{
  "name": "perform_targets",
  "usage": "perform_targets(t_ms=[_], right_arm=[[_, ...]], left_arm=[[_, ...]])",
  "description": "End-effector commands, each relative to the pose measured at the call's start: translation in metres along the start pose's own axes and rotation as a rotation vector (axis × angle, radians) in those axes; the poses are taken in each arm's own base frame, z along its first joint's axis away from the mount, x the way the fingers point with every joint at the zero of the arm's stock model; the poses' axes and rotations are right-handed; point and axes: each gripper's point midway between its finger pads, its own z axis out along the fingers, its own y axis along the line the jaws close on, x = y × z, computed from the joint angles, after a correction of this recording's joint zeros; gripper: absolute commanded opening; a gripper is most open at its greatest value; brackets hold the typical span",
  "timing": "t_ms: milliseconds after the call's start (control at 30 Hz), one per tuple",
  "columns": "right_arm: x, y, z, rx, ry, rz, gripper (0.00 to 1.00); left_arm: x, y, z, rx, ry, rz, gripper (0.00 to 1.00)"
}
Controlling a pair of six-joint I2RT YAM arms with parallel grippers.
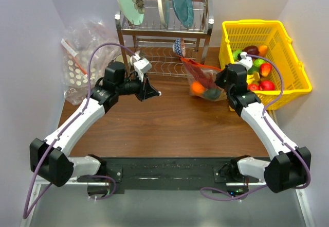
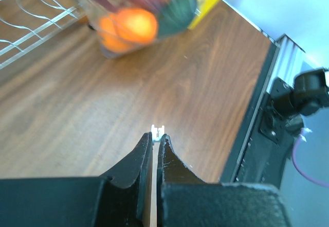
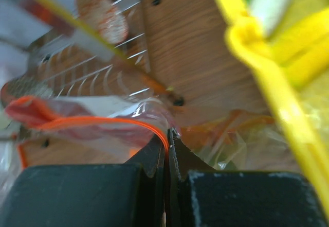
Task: Place the food in the zip-top bag and seal the zipper
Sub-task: Place the zipper food storage bag at the center of the board.
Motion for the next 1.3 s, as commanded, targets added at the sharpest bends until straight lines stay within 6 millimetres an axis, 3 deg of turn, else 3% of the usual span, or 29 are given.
perform_targets(t_ms=[0, 167, 400, 633, 900, 1067, 1200, 1267], right_arm=[[-0.024, 0.054, -0.022, -0.267, -0.012, -0.08, 0.0], [-0.033, 0.073, -0.04, -0.355, 0.012, -0.096, 0.0], [-0.032, 0.102, -0.069, -0.525, 0.074, -0.099, 0.0], [-0.013, 0.129, -0.1, -0.685, 0.17, -0.145, 0.0], [0.02, 0.156, -0.129, -0.832, 0.297, -0.124, 0.0], [0.037, 0.164, -0.142, -0.89, 0.364, -0.119, 0.0], [0.047, 0.167, -0.154, -0.927, 0.402, -0.132, 0.0], [0.048, 0.165, -0.152, -0.916, 0.395, -0.144, 0.0]], left_arm=[[-0.038, 0.014, -0.002, -0.031, -0.072, 0.054, 0.0], [-0.053, 0.028, -0.007, -0.053, -0.095, 0.069, 0.0], [-0.043, 0.044, -0.002, -0.046, -0.074, 0.031, 0.0], [-0.024, 0.059, -0.002, -0.083, -0.04, -0.006, 0.0], [-0.027, 0.059, -0.019, -0.102, -0.053, 0.01, 0.02], [-0.024, 0.063, -0.03, -0.134, -0.045, 0.02, 0.03], [-0.012, 0.079, -0.037, -0.175, -0.028, -0.012, 0.03], [-0.007, 0.089, -0.038, -0.203, -0.021, -0.028, 0.04]])
